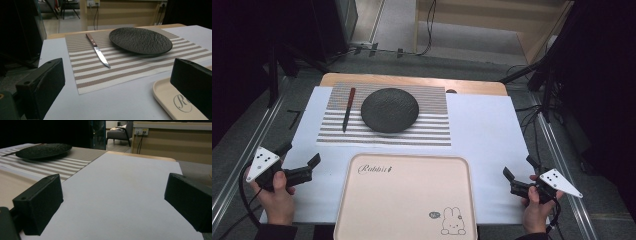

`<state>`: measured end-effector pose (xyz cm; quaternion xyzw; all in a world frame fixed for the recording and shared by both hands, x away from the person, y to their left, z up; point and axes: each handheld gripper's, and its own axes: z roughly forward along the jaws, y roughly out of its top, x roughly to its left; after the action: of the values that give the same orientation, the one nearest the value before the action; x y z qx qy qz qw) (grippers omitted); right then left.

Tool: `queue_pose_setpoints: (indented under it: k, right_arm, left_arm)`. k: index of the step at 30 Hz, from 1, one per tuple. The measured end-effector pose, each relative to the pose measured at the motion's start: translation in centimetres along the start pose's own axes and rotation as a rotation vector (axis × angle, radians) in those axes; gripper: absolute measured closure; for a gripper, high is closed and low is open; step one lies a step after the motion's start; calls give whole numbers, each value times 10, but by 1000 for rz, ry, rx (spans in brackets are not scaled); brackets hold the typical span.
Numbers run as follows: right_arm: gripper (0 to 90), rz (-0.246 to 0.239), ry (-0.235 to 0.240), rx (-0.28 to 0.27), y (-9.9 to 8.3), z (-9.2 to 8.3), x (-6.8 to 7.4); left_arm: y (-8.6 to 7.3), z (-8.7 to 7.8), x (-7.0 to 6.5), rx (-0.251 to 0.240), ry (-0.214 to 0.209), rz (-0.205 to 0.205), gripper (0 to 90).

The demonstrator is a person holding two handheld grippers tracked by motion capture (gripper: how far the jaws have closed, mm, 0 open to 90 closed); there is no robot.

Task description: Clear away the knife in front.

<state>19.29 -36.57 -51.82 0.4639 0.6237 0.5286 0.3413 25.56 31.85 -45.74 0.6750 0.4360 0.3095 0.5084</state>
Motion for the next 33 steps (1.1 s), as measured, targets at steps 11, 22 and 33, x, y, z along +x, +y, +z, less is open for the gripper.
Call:
queue_pose_setpoints:
  k: [11, 22, 33]
  right_arm:
    - [6, 2, -3, -12, 0, 0, -1]
    - [6, 4, -1, -10, -1, 0, -1]
    - [6, 13, -3, -12, -1, 0, -1]
  left_arm:
    - [23, 17, 0, 0, -16, 6, 0]
    - [42, 34, -2, 20, -21, 42, 0]
    - [63, 55, -1, 28, -15, 53, 0]
